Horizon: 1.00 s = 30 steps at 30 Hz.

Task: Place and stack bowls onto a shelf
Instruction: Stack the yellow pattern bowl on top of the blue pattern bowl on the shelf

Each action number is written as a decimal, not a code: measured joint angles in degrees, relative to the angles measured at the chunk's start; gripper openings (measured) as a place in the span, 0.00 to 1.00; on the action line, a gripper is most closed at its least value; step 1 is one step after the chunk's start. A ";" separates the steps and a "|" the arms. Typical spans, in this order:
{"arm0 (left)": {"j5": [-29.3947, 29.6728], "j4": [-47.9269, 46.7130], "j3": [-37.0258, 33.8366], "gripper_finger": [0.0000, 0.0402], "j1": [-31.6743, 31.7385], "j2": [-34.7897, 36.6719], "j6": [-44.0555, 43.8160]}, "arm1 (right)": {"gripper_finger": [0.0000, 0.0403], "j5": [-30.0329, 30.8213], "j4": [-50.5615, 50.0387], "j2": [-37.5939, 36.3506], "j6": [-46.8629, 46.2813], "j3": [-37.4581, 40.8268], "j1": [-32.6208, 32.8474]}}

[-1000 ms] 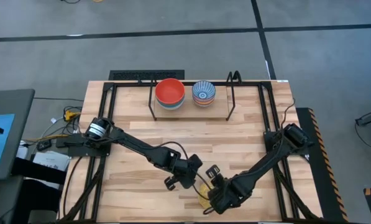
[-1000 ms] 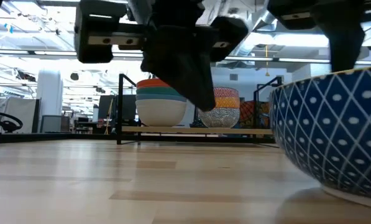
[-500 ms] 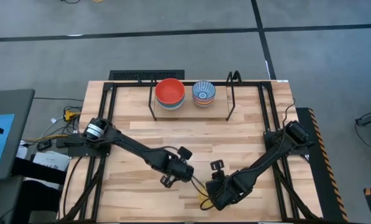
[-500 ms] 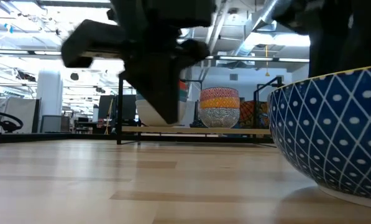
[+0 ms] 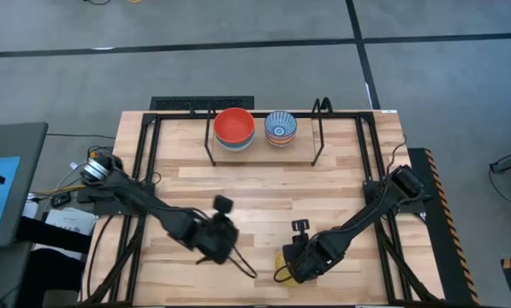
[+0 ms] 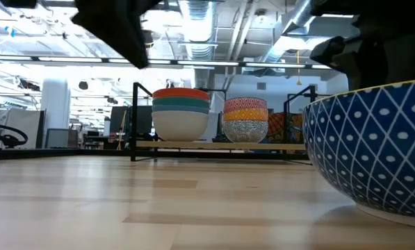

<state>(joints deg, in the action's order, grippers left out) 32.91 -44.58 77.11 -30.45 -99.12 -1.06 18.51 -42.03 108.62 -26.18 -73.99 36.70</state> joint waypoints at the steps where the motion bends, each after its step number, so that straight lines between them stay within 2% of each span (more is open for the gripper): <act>1: 1.65 0.51 -2.16 0.00 -0.44 2.02 -1.93 | 0.27 -0.72 0.29 0.00 0.06 0.02 -0.36; 6: 7.97 12.11 -15.44 0.00 -3.28 13.02 -9.39 | 0.20 -4.92 1.71 0.00 0.05 0.06 -2.20; 10: 8.11 26.79 -26.63 0.00 -4.57 19.74 -12.88 | 0.11 -6.69 1.54 -0.55 -0.01 -0.03 -4.34; 13: 8.09 36.83 -33.27 0.00 -4.53 22.16 -15.62 | 0.09 -7.74 1.19 -2.14 0.88 -0.01 -6.51; 20: 7.68 51.16 -41.24 0.07 -4.51 20.35 -16.65 | 0.09 -6.53 -2.09 -12.06 5.53 0.01 -16.91; 24: 9.16 54.93 -42.54 0.15 -4.10 16.88 -18.59 | 0.09 -5.17 -2.27 -19.15 8.34 0.12 -26.78; 30: 11.44 54.70 -42.63 0.25 -2.42 10.64 -23.45 | 0.09 -2.65 2.97 -26.29 9.86 0.03 -44.25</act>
<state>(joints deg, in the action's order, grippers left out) 44.34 10.12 34.48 -32.87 -88.48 -24.51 15.86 -39.06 82.33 -16.32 -73.95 -7.55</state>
